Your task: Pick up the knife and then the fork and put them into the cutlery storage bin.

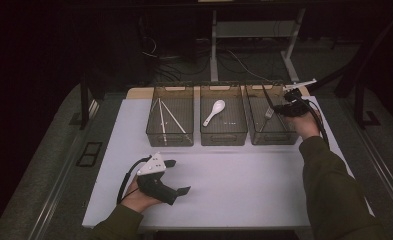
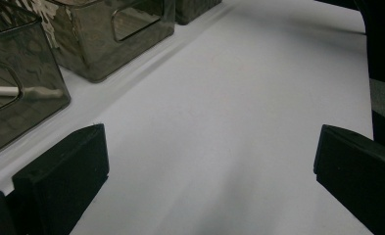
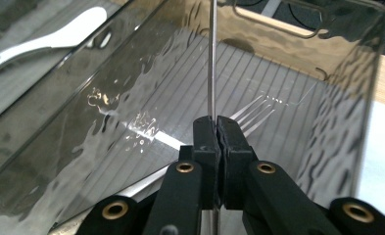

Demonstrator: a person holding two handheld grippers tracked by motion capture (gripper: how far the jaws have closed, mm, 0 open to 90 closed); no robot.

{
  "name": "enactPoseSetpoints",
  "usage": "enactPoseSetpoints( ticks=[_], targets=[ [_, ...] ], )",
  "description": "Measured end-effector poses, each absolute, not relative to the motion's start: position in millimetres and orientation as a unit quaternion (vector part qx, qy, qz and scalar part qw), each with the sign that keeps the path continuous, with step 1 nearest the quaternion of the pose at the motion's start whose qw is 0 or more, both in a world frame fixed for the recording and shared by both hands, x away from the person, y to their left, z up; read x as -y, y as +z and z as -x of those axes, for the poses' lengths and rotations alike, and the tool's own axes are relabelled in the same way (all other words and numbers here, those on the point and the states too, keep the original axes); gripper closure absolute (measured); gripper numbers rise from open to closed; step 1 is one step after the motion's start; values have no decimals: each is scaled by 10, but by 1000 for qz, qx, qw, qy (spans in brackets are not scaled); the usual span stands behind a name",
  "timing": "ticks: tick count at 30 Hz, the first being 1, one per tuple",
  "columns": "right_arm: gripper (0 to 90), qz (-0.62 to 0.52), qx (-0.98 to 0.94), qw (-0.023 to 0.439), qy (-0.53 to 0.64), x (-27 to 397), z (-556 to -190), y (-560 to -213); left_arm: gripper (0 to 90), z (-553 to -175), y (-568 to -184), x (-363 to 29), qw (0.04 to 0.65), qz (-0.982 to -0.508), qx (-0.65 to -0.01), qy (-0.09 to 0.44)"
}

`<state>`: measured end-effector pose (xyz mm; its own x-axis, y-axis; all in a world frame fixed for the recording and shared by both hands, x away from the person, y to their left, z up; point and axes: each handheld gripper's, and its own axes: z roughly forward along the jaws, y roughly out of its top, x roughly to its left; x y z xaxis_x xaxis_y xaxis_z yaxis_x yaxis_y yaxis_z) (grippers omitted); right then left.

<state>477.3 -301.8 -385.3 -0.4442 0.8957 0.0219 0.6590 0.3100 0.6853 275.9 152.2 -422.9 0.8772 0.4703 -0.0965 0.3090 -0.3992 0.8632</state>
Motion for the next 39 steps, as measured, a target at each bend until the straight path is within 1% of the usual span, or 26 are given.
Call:
enactPoseSetpoints(
  ticks=[4,6,8,10,11,15,17,18,22,26,29,33,36,39],
  targets=[
    [860,-491,-797,185,298,2924,-4813,-3895,0,-2755,-4228,-1520,496,-832,-233,83],
    [831,-491,-800,184,292,2907,-4817,-3910,0,-2756,-4228,-1521,496,-832,-233,82],
    [828,-491,-802,178,291,2914,-4815,-3925,0,-2757,-4230,-1519,496,-833,-233,82],
    [795,-495,-800,176,290,2930,-4809,-3929,0,-2756,-4233,-1513,497,-832,-234,82],
    [769,-494,-799,172,295,2942,-4810,-3932,0,-2756,-4232,-1513,496,-832,-234,82],
    [605,-501,-792,163,309,2963,-4799,-3915,0,-2759,-4237,-1514,497,-832,-233,83],
    [506,-505,-785,157,321,2973,-4789,-3899,0,-2763,-4239,-1520,495,-834,-231,83],
    [473,-506,-784,158,325,2974,-4778,-3889,0,-2763,-4242,-1522,496,-834,-230,82],
    [390,-499,-783,172,327,2947,-4697,-3832,0,-2760,-4262,-1519,494,-835,-228,82],
    [318,-494,-782,164,342,2952,-4578,-3762,0,-2767,-4293,-1510,490,-837,-228,84],
    [299,-482,-778,171,365,2966,-4449,-3720,0,-2773,-4313,-1503,489,-837,-230,85],
    [272,-466,-773,167,397,2984,-4263,-3670,0,-2766,-4322,-1501,488,-838,-230,86],
    [272,-450,-772,160,420,2988,-4096,-3652,0,-2762,-4323,-1504,483,-842,-225,87],
    [260,-429,-775,162,435,2967,-3920,-3639,0,-2757,-4330,-1495,482,-843,-225,87]
  ],
)
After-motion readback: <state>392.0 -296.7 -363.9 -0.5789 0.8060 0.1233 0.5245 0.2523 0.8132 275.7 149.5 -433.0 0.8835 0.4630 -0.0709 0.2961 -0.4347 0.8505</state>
